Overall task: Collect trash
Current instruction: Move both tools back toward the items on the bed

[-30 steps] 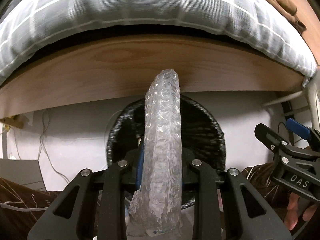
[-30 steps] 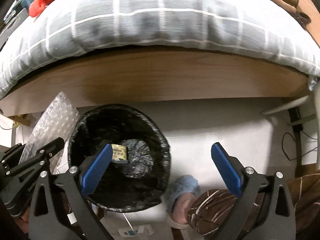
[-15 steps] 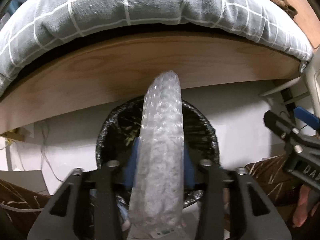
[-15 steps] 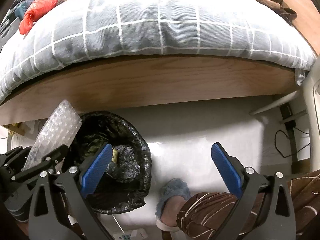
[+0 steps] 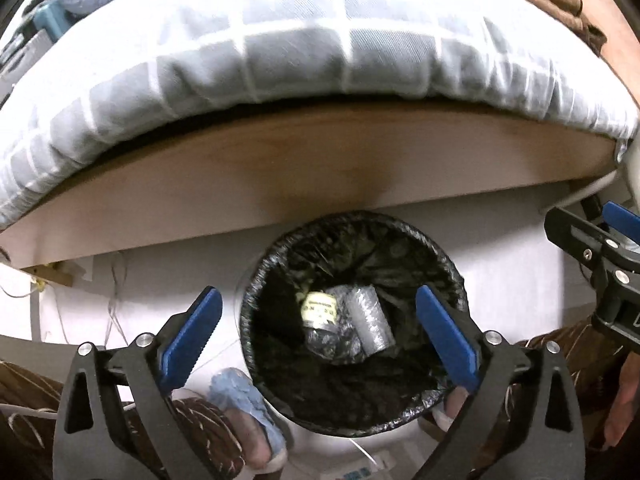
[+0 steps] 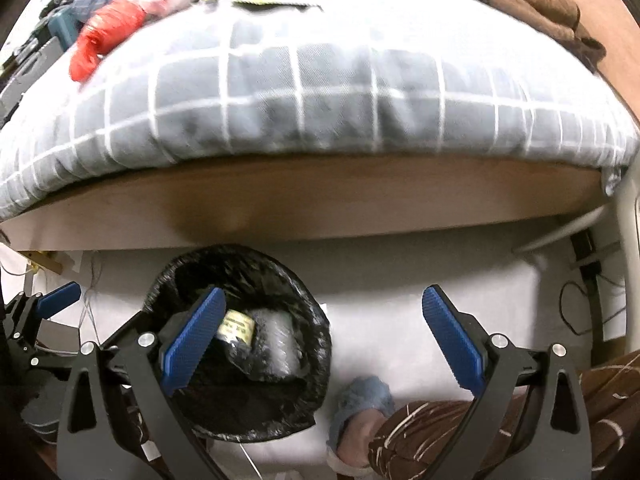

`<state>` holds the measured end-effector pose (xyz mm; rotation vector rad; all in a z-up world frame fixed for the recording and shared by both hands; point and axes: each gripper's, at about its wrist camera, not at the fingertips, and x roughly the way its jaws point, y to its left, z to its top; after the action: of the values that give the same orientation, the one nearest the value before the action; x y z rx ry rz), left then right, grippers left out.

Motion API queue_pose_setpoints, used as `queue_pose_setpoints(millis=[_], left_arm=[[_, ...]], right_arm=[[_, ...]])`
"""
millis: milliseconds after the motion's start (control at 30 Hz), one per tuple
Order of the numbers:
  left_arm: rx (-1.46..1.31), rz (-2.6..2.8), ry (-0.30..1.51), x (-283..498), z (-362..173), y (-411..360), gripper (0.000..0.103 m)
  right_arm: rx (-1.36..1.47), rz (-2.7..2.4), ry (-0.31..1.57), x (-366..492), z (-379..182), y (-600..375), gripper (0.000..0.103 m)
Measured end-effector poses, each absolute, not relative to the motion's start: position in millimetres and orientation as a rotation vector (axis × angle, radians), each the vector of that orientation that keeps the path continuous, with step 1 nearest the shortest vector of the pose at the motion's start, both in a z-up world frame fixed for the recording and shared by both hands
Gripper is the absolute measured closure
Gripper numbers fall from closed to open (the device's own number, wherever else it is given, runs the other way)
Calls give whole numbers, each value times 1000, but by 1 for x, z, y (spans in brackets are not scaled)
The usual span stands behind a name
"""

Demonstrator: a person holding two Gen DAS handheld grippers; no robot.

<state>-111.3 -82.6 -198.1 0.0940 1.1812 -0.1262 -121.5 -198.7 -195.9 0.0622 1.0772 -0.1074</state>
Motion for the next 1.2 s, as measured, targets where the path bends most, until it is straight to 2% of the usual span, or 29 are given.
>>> queue_pose_setpoints(millis=[533, 967, 1200], left_arm=[[11, -51, 991, -99, -113, -49, 6], [-58, -95, 863, -75, -57, -44, 6], [-45, -73, 837, -43, -45, -40, 6]], right_arm=[[-23, -47, 841, -114, -115, -176, 8], [2, -43, 750, -90, -70, -190, 8], [11, -37, 737, -60, -58, -198, 8]])
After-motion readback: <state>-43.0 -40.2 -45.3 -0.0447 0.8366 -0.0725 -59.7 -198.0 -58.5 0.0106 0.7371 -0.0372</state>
